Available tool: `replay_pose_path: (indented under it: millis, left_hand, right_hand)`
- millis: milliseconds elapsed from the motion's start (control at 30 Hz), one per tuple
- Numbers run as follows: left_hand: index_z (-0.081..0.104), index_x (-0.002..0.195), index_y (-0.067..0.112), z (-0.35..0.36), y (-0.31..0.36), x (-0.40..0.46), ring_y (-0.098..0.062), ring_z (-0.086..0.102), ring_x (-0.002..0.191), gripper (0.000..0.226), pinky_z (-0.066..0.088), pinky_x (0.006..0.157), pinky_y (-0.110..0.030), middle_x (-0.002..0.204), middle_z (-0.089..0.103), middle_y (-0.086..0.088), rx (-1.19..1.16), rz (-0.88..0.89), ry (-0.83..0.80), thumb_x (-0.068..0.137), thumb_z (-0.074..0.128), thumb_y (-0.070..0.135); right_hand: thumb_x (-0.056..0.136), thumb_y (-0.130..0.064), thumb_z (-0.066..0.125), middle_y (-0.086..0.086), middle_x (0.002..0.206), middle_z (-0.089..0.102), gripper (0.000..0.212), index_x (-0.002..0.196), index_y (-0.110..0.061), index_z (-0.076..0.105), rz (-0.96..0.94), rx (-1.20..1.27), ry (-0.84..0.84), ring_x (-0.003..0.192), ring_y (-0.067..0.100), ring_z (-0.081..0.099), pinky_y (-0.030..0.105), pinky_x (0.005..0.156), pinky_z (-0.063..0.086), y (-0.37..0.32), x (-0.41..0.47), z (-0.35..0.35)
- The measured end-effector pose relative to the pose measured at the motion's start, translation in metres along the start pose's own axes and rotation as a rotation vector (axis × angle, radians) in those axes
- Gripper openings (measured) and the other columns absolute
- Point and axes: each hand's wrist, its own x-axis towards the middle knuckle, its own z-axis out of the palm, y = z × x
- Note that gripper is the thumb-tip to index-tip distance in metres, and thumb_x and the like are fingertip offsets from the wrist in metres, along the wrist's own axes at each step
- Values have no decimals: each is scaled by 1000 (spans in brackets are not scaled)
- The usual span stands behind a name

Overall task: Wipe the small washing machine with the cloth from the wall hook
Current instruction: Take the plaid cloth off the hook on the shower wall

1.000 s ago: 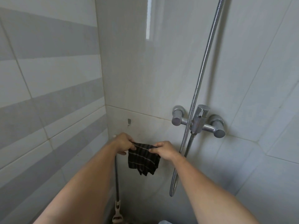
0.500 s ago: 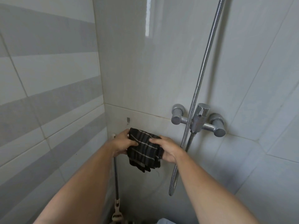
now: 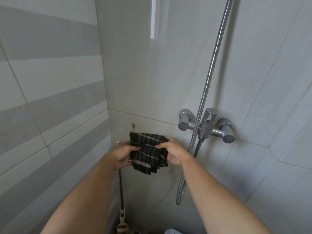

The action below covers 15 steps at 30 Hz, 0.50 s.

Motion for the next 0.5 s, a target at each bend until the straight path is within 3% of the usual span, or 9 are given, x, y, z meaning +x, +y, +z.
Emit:
replay_pose_path:
  millis: [100, 167, 233, 300, 400, 500]
  left_hand:
    - [62, 129, 6, 5, 4, 0, -28, 73, 92, 33, 62, 76, -41, 103, 76, -14, -2, -8, 102, 97, 54, 10]
    - [60, 129, 3, 0, 6, -1, -27, 71, 89, 36, 60, 64, -35, 102, 73, -15, -127, -79, 120, 98, 47, 19]
    - [60, 124, 4, -6, 9, -2, -32, 68, 99, 42, 59, 66, -38, 113, 69, -18, -272, -115, 112, 99, 42, 33]
    - [64, 115, 6, -7, 10, -3, -33, 68, 103, 43, 57, 74, -39, 114, 71, -18, -257, -119, 71, 97, 49, 42]
    - [66, 102, 8, -4, 12, -1, -28, 68, 88, 13, 55, 74, -37, 104, 67, -18, -116, -44, 43, 93, 61, 16]
    - [63, 113, 3, -5, 14, -2, -32, 68, 92, 24, 56, 80, -40, 105, 67, -23, -97, 3, 43, 90, 59, -3]
  right_hand:
    - [84, 16, 59, 16, 102, 72, 41, 105, -15, 77, 10, -151, -84, 96, 33, 68, 62, 97, 51, 2, -1, 2]
    - [87, 13, 59, 11, 99, 74, 41, 104, -19, 78, 22, -246, -125, 94, 28, 68, 59, 95, 53, 3, -5, 2]
    - [87, 14, 57, 10, 99, 74, 42, 105, -18, 79, 19, -301, -140, 94, 27, 68, 59, 96, 54, 2, -7, 2]
    - [86, 15, 55, 7, 100, 75, 46, 105, -20, 79, 21, -366, -164, 95, 26, 69, 57, 95, 56, 2, -9, 2]
    - [80, 0, 61, 2, 102, 73, 39, 102, -27, 79, 49, -429, -227, 97, 21, 65, 49, 93, 56, -2, -16, 2]
    - [74, -32, 75, -2, 98, 73, 19, 92, -28, 74, 15, -411, -167, 97, 17, 65, 39, 85, 53, 0, -20, 5]
